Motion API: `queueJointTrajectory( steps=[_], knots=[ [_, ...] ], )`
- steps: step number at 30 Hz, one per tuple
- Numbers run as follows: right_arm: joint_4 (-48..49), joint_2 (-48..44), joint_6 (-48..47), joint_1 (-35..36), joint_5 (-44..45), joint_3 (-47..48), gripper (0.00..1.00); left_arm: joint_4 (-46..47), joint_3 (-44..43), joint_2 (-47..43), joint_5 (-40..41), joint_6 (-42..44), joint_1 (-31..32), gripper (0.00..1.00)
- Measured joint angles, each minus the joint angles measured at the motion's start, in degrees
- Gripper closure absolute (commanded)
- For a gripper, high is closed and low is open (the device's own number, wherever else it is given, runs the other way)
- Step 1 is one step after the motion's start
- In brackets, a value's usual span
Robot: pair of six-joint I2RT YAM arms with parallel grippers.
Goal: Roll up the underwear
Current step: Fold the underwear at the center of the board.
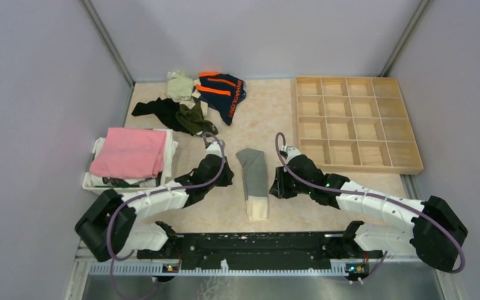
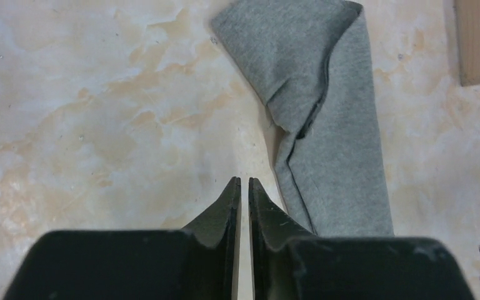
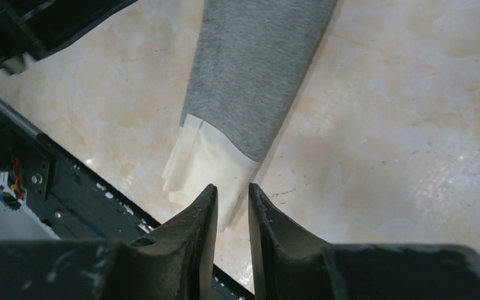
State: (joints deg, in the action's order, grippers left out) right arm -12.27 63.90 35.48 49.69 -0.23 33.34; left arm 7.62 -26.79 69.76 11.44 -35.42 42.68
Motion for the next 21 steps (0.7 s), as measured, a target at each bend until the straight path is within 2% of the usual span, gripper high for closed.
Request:
queueJointTrajectory(
  steps=[7, 13, 21],
  knots=[
    [5.9, 1.2, -0.6, 0.0, -9.3, -2.0, 0.89, 2.9, -7.9, 13.6, -0.1, 0.8, -2.9, 0.99],
    [11.8, 7.1, -0.3, 1.2, -12.8, -1.9, 0.94, 6.2, -9.7, 16.1, -1.4, 0.8, -5.1, 1.0],
    [16.2, 14.1, 3.0, 2.8, -9.8, -1.9, 0.99, 14.0, -9.9, 18.5, -6.5, 0.9, -5.8, 1.0]
  ],
)
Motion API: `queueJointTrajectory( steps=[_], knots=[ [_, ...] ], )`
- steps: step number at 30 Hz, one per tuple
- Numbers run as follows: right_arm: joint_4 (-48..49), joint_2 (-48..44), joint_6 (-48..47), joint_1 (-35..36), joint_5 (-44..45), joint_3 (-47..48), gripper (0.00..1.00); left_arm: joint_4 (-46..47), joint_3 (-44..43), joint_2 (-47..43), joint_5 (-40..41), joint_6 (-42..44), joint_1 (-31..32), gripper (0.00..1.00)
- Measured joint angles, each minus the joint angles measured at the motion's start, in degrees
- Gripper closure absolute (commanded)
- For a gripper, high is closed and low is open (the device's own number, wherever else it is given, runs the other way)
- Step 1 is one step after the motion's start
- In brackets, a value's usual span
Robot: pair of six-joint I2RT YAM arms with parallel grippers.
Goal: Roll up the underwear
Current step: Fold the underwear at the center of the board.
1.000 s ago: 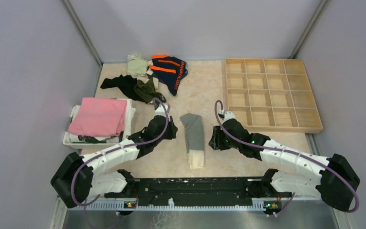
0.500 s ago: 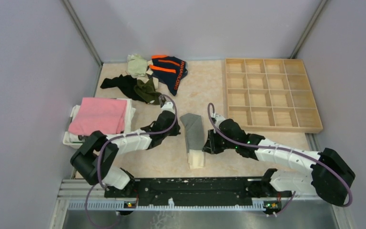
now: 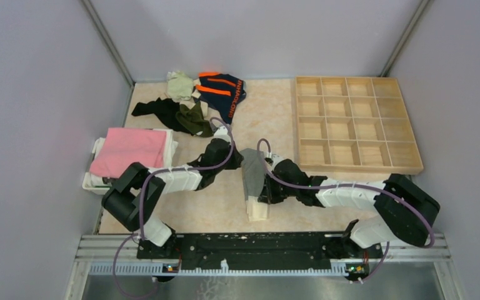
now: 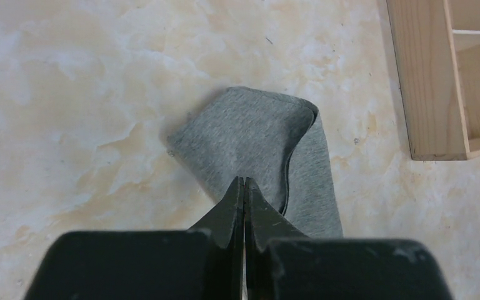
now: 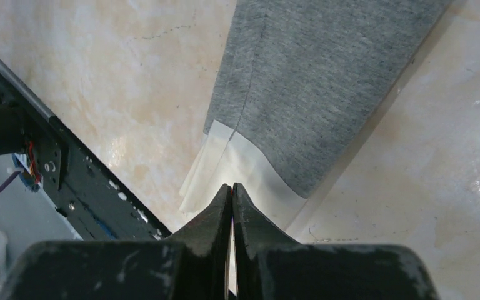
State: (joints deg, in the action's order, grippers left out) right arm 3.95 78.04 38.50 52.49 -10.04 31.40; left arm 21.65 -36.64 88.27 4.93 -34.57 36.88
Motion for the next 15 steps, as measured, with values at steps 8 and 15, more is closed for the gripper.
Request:
queueJointTrajectory(
  steps=[8, 15],
  knots=[
    [2.4, 4.2, 1.9, 0.4, 1.0, 0.0, 1.0, 4.1, -1.9, 7.0, -2.8, 0.0, -1.4, 1.0],
    [1.5, 5.7, 1.4, 1.0, 1.9, 0.2, 1.0, 5.4, -3.7, 11.5, -3.4, 0.0, -3.2, 1.0]
  ],
)
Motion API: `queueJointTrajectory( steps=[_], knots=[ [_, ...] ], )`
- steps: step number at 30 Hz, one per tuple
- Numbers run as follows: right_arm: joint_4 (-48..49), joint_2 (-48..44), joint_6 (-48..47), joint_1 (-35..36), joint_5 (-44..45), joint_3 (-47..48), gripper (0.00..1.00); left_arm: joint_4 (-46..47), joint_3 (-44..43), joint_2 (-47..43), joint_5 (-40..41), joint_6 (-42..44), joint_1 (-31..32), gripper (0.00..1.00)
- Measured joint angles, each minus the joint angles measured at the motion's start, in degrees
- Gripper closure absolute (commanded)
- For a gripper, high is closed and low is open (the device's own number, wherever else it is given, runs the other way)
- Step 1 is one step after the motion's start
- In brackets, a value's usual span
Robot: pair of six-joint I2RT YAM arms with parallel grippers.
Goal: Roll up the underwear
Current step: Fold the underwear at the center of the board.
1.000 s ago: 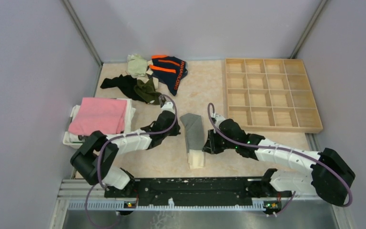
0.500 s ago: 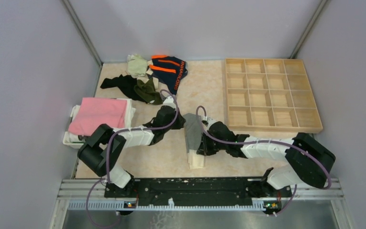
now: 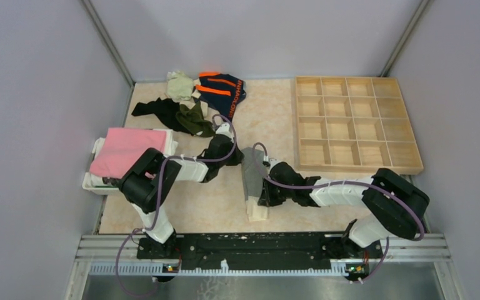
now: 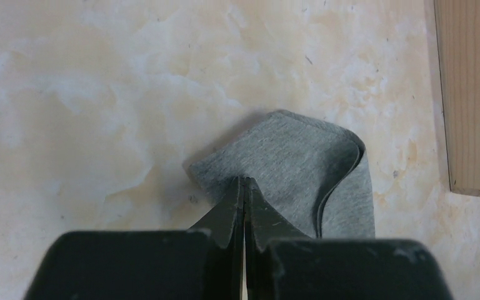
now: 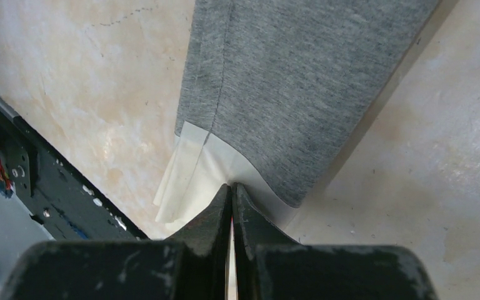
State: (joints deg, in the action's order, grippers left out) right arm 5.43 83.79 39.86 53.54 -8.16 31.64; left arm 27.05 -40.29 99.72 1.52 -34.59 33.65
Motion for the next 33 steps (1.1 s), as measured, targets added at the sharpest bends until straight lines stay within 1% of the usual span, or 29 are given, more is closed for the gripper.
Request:
queueJointTrajectory(
  steps=[7, 15, 20, 26, 30, 33],
  knots=[
    [-0.2, 2.3, -0.4, 0.8, 0.1, 1.9, 1.0, 1.2, -3.7, 3.7, -0.9, 1.3, -0.9, 1.0],
    [0.2, 3.3, -0.7, 2.1, 0.5, 2.6, 1.0, 0.7, -8.7, 7.1, -2.6, 6.1, -1.7, 1.0],
    [0.2, 3.2, -0.7, 2.5, 0.4, 2.6, 1.0, 0.0, -10.0, 7.8, -2.9, 8.7, -2.4, 1.0],
    [-0.6, 2.8, -0.7, 2.6, 0.1, 2.5, 1.0, -0.5, -10.3, 8.2, -4.3, 10.0, -3.0, 1.0],
    [-2.6, 1.5, -1.0, 2.7, -0.1, 2.5, 0.97, -0.8, -10.3, 8.0, -6.3, 10.5, -3.2, 1.0],
    [-4.0, -0.6, -1.7, 2.8, -0.1, 2.7, 0.92, -2.5, -10.3, 5.7, -7.1, 10.5, -3.3, 1.0]
  ],
)
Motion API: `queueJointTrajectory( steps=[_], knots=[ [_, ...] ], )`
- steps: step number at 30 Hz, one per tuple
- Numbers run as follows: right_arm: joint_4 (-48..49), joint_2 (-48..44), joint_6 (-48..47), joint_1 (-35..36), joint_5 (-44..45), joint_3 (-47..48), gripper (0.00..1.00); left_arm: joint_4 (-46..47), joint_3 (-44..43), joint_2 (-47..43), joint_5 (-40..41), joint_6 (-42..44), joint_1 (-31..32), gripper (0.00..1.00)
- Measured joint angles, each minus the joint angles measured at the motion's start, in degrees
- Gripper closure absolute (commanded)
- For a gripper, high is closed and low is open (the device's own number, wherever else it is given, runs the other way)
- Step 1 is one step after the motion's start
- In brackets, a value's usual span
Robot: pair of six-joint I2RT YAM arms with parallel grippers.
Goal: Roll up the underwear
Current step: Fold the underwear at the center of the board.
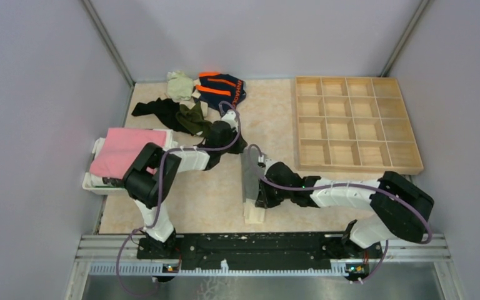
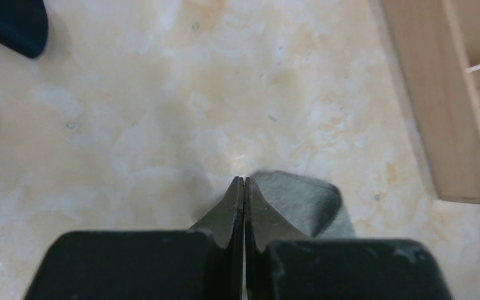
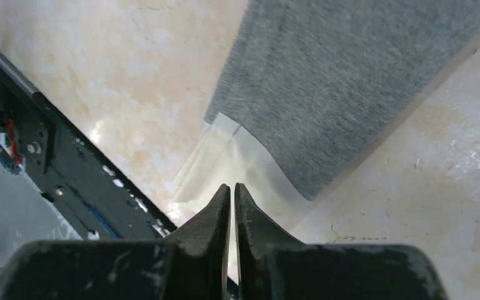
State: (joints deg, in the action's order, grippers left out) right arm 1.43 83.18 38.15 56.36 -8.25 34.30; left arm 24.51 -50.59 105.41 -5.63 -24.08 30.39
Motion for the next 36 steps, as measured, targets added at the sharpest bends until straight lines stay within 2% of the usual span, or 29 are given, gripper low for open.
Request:
queueJointTrajectory(
  steps=[4, 7, 9, 16, 17, 21, 25, 29, 36],
  knots=[
    [-1.7, -4.9, -1.7, 0.2, 1.1, 2.0, 0.8, -2.1, 0.1, -8.0, -0.2, -0.5, -0.1, 0.93],
    [-2.1, -9.7, -3.1, 0.2, 3.4, 2.9, 0.73, -2.6, 1.5, -14.9, -0.2, -1.7, -0.3, 0.78],
    [-2.9, -13.2, -3.9, 0.2, 6.3, 2.9, 0.69, -2.7, 4.2, -20.6, -0.3, -3.4, -0.3, 0.73],
    [-6.5, -19.8, -5.0, -1.2, 14.1, 0.5, 0.51, -5.5, 21.7, -33.9, -3.9, -12.9, 0.1, 0.57],
    [-7.1, -20.6, -4.9, -1.6, 14.7, -0.6, 0.45, -6.7, 24.5, -35.5, -4.1, -14.3, 0.5, 0.54],
    [-8.8, -25.5, -3.9, -4.9, 15.7, -6.5, 0.3, -12.6, 33.2, -44.7, -2.3, -20.2, 5.6, 0.46],
    [-10.5, -31.2, -3.3, -7.2, 16.4, -10.1, 0.17, -17.4, 35.2, -52.9, 4.3, -25.7, 15.2, 0.39],
    [-13.1, -35.9, -3.7, -9.0, 17.5, -10.3, 0.15, -19.0, 35.4, -54.5, 10.1, -31.6, 22.8, 0.38],
    [-16.3, -39.7, -4.5, -9.4, 17.4, -10.3, 0.17, -21.8, 35.5, -47.0, 16.7, -39.3, 30.3, 0.38]
  ],
)
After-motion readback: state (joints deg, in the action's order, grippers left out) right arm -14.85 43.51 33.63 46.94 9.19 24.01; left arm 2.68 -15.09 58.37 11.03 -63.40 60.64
